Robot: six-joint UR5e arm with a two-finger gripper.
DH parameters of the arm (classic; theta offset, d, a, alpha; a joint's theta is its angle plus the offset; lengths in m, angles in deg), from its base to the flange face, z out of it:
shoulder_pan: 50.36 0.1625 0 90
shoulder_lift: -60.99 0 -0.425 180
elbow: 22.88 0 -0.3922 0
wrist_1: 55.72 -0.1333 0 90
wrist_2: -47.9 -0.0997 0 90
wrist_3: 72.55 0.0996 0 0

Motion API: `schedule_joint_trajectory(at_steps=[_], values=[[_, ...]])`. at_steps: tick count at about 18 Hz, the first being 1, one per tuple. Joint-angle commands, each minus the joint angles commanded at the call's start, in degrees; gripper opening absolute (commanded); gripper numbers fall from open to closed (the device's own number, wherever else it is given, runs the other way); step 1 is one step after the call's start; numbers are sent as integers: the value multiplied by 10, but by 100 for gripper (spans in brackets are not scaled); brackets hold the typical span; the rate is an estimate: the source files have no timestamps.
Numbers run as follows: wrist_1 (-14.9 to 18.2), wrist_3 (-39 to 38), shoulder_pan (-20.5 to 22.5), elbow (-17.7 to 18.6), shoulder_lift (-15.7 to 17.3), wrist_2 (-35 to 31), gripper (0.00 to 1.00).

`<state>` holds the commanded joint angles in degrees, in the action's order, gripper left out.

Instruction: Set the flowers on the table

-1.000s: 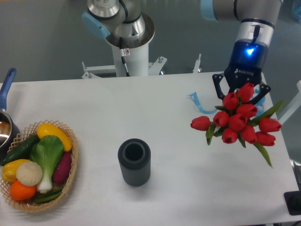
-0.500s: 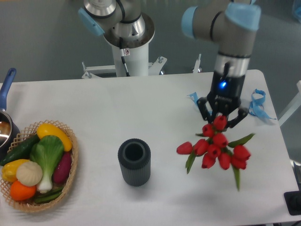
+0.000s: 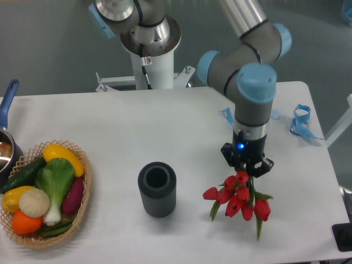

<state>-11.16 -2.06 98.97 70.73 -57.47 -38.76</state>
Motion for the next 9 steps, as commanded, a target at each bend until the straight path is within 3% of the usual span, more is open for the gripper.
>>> schedule_joint_trajectory(at_steps=[3,4,6,7,9], values=[[-1,1,-4,-7,-19,-1,28],[-2,2,-5,-9,-21,0,43],[-3,2,-4,-20,-21,-1,93],[-3,1,-4,-22,-19,0,100],[-7,-1,-4,-25,-15,1,100]])
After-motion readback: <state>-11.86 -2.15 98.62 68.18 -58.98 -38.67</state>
